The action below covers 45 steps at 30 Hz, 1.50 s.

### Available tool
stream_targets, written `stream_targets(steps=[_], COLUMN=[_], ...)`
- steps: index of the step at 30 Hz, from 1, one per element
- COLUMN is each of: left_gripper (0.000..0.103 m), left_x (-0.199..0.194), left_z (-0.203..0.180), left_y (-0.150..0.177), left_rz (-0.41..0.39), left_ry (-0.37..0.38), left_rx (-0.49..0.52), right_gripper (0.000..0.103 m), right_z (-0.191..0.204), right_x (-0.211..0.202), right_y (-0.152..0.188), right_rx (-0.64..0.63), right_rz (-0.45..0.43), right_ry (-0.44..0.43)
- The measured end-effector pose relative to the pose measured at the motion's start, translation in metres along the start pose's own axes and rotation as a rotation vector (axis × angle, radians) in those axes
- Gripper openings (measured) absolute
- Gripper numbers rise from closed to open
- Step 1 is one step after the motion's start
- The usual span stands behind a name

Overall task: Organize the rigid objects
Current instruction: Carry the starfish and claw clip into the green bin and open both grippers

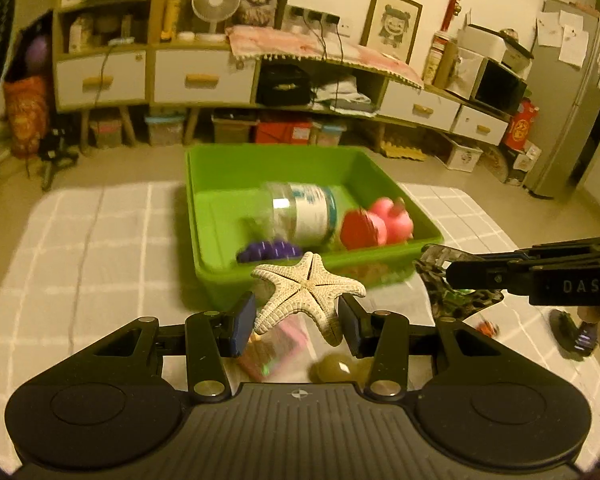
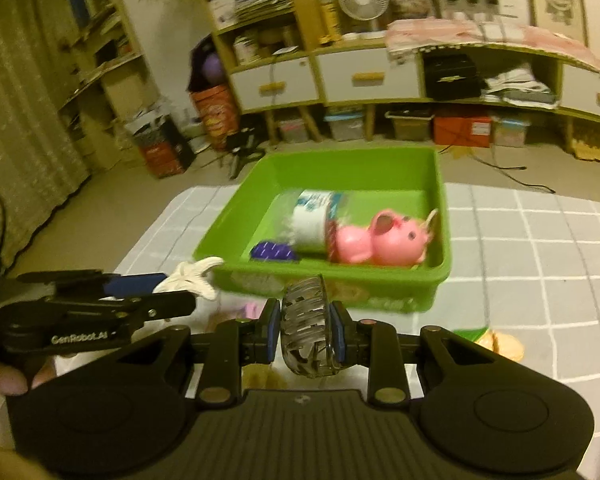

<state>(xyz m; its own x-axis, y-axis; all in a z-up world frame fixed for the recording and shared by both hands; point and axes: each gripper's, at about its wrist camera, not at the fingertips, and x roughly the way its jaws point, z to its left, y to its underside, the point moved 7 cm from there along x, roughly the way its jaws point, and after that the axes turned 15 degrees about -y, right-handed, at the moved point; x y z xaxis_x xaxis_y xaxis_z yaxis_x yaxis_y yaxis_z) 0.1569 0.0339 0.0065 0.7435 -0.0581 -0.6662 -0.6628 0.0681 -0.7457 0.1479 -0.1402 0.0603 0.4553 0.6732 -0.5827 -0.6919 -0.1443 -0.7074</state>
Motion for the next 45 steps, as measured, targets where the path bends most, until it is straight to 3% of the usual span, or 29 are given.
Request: stream_targets(steps=[6,14,21,27,36,45], left_gripper=[0.051,0.051,0.051,0.051,0.051,0.054], left_x=[0.021,0.064,0.088,0.102,0.115,0.114], left_z=[0.000,-0.004,-0.006,-0.008,-0.004,-0.002], left_y=[-0.028,-0.053,-0.048,-0.041,-0.040,-0.040], left_rz=[-0.019,0.033,0.091,0.125,0.150,0.131], left_ry=[-0.105,-0.243,-0.344,-0.360,-0.353,-0.336], left_rx=[0.072,0.169,0.323,0.357,0.312,0.282], right_gripper=[0.013,0.013,0.013,0.013,0.013,0.014], right_z=[-0.019,-0.047,-0.077,-0.091,-0.099,-0.097], right_x=[0.005,0.021,0.050,0.069,0.089,0.103], right_y=[-0.025,-0.072,-0.092,-0.096,-0.102,-0.097], right_rx=[0.051,0.105,0.157,0.176,0.177,0.123], right_rz=[-0.039,-0.120,-0.142,-0.163,-0.160,-0.105], right_ry=[0.033,0.076,0.125,0.128,0.163,0.197])
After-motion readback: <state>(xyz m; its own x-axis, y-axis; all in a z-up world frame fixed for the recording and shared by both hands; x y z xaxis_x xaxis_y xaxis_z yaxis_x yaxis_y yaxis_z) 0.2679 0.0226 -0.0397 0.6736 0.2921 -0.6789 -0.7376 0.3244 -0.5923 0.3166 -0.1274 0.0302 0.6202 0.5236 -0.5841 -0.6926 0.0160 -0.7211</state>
